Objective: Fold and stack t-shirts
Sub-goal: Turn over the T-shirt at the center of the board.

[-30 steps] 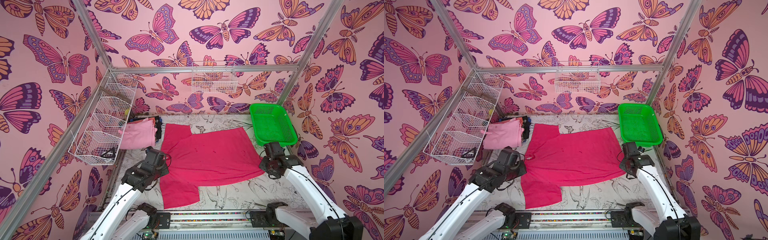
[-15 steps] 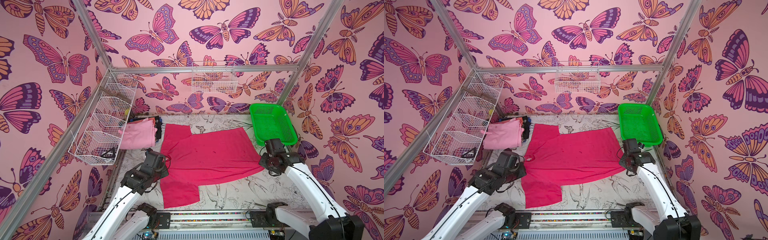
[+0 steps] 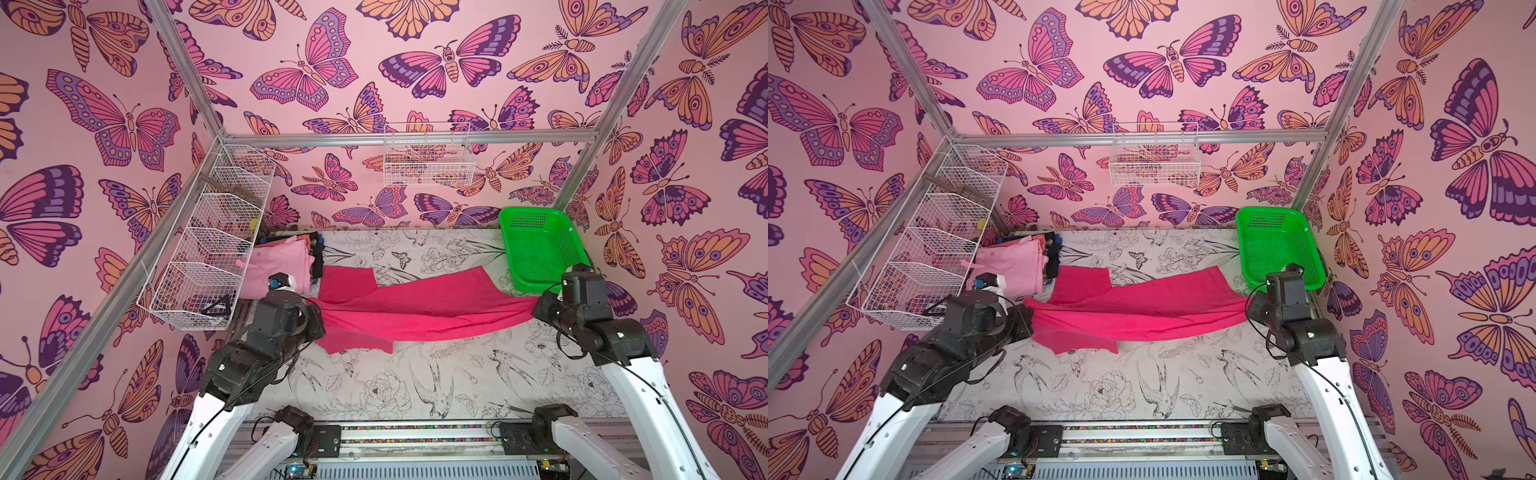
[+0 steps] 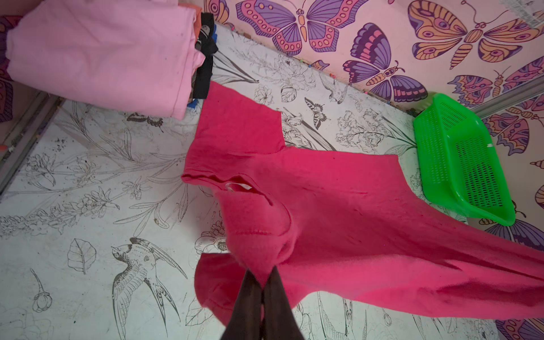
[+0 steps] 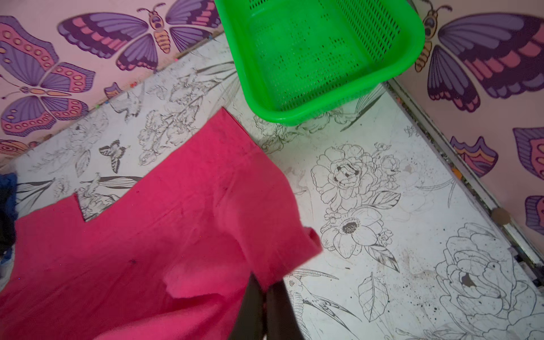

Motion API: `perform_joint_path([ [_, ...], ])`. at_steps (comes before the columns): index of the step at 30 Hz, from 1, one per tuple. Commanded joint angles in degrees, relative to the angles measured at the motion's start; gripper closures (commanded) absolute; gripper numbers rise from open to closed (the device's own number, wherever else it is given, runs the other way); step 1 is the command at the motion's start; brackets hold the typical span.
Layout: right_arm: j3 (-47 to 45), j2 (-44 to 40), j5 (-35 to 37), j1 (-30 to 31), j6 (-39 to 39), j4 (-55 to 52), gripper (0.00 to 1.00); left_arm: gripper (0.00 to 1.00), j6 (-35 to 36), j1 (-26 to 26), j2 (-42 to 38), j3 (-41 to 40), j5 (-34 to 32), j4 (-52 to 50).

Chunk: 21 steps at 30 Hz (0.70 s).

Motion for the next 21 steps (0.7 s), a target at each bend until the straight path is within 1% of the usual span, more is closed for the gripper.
perform_joint_path([
  [1, 4.31, -2.78, 0.68, 0.05, -4.38, -1.26, 1.00, 1.00, 5.35, -0.09, 0.34, 3.58, -1.94, -2.86],
  [10, 12.16, -7.66, 1.13, 0.05, -10.70, -0.60, 1.00, 1.00, 13.31, -0.09, 0.97, 14.46, 0.48, -4.81],
  [18, 15.44, -9.11, -0.37, 0.04, -13.40, 1.73, 1.00, 1.00, 23.18, -0.09, 0.35, 26.31, 5.57, -6.40],
  [21, 16.86, -9.22, -0.98, 0.04, -14.05, 2.18, 1.00, 1.00, 24.97, -0.44, 0.65, 29.47, 6.70, -6.66],
])
